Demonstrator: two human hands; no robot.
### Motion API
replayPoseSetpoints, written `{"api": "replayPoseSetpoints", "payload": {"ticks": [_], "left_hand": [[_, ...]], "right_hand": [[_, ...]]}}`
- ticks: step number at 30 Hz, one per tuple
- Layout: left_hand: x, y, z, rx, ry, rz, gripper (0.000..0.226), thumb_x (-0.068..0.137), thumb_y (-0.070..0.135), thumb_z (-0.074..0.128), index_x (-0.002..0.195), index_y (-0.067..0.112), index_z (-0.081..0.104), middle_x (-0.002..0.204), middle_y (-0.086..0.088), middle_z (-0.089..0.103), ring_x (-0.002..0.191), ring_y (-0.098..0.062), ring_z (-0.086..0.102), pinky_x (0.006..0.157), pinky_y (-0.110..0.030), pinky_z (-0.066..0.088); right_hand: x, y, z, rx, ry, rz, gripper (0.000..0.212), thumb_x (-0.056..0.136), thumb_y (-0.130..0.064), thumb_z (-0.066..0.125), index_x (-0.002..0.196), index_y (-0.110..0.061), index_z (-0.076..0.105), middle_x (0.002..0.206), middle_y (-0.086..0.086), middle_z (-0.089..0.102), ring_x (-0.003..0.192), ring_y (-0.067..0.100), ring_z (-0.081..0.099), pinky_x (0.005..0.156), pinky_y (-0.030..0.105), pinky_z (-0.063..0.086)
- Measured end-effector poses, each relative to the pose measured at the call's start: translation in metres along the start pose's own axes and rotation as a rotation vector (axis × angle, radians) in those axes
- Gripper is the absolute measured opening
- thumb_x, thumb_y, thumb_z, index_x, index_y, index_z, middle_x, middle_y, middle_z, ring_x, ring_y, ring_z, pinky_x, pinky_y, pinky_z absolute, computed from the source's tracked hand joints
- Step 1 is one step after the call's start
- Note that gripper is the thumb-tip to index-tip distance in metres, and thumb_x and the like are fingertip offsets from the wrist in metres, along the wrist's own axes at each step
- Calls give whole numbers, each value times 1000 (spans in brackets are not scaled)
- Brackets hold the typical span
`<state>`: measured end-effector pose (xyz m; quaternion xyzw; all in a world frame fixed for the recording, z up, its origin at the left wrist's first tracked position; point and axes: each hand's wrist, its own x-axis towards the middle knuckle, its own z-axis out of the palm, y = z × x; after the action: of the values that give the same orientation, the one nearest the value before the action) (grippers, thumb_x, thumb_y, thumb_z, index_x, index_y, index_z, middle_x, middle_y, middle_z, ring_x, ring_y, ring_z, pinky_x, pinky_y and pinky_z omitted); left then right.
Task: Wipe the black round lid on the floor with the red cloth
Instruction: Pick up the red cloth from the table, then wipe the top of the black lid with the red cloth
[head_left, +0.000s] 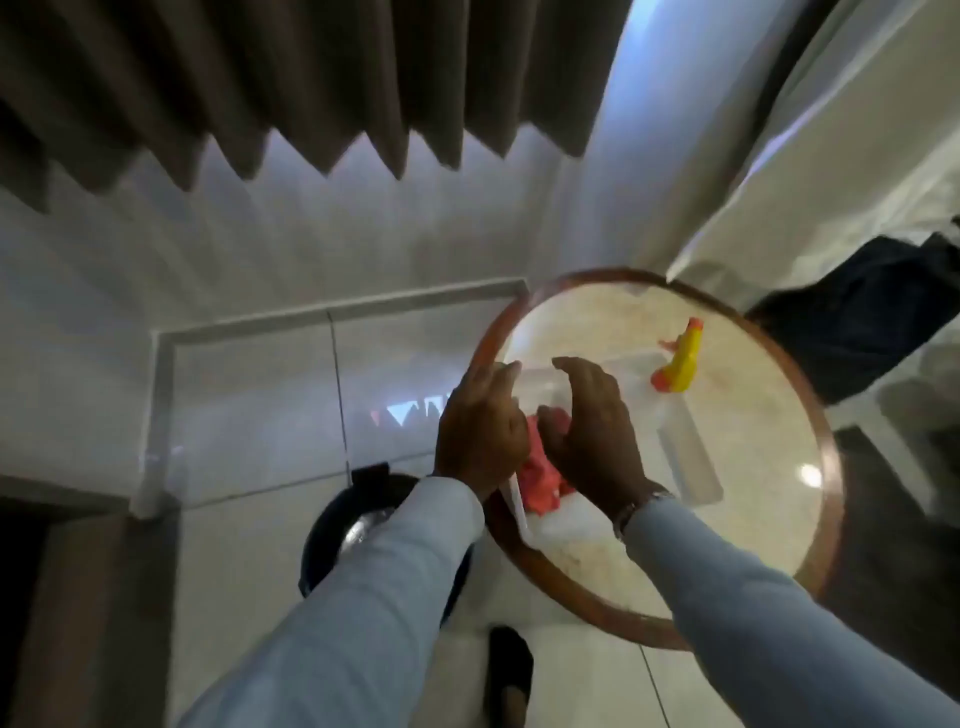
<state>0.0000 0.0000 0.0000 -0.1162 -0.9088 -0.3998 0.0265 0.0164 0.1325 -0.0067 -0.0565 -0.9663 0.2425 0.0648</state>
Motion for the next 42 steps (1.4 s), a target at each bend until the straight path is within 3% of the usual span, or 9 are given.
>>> {"api": "replayPoseSetpoints", "payload": {"ticks": [8, 12, 19, 23, 26, 29, 32, 37, 42], "left_hand": [[6, -57, 103, 487, -323, 117, 59, 83, 43, 23, 113, 10, 60, 131, -17, 61, 146, -37, 25, 123, -58, 8], [14, -62, 116, 567, -345, 162, 34, 78, 42, 57, 96, 14, 62, 95, -12, 72, 119, -36, 56, 120, -61, 14], [5, -39, 102, 83, -94, 51, 36, 83, 23, 58, 117, 13, 57, 111, -13, 68, 109, -32, 62, 113, -59, 36], [-4, -40, 61, -342, 111, -56, 29, 87, 6, 62, 116, 11, 61, 118, -4, 64, 112, -10, 55, 97, -21, 51], [-16, -63, 20, -433, 140, -139, 30, 86, 1, 66, 116, 8, 64, 116, -3, 66, 108, -11, 61, 90, -17, 55], [-39, -107, -8, -450, 153, -230, 32, 84, 0, 68, 115, 8, 65, 112, -4, 68, 103, -14, 65, 83, -12, 54], [-71, -163, -13, -385, 161, -357, 34, 83, 1, 69, 115, 11, 66, 112, -2, 68, 104, -17, 65, 89, -26, 57], [-127, -258, 15, -266, 91, -441, 43, 85, 11, 71, 125, 16, 59, 122, -3, 67, 112, -17, 63, 98, -39, 55], [-175, -345, 39, -127, -304, -293, 122, 68, 61, 76, 154, 27, -4, 159, 21, -12, 148, -2, -15, 119, -27, -4]], "right_hand": [[-18, 89, 87, -15, -200, 265, 59, 84, -52, 58, 135, -33, 36, 126, 17, 53, 113, 39, 53, 88, 47, 50], [-14, 96, 103, 119, -119, 334, 63, 77, -36, 73, 132, -25, 44, 119, 16, 59, 106, 37, 59, 83, 35, 44], [-12, 78, 73, 428, 55, 429, 79, 69, -36, 82, 136, -24, 42, 108, -6, 59, 85, 3, 59, 68, 8, 49], [-7, 40, 43, 622, 14, 377, 47, 72, -25, 81, 114, -16, 63, 97, -5, 68, 86, 10, 66, 73, 25, 59], [-11, 0, 45, 807, -37, 296, 16, 74, -16, 78, 85, -23, 68, 74, -11, 70, 70, 5, 69, 65, 25, 60], [-28, -35, 84, 936, -82, 303, 22, 77, -15, 71, 99, -16, 67, 88, 3, 73, 82, 16, 71, 69, 31, 59], [-53, -53, 151, 826, -115, 293, 34, 82, -10, 70, 114, -10, 61, 101, 10, 70, 86, 20, 68, 76, 37, 56], [-85, -41, 254, 626, -233, 244, 39, 84, -2, 66, 122, -8, 61, 110, -3, 64, 89, 5, 61, 79, 4, 47], [-85, -3, 315, 509, -478, 129, 35, 84, 0, 67, 119, -8, 65, 110, -2, 64, 97, 4, 62, 92, 21, 50]]}}
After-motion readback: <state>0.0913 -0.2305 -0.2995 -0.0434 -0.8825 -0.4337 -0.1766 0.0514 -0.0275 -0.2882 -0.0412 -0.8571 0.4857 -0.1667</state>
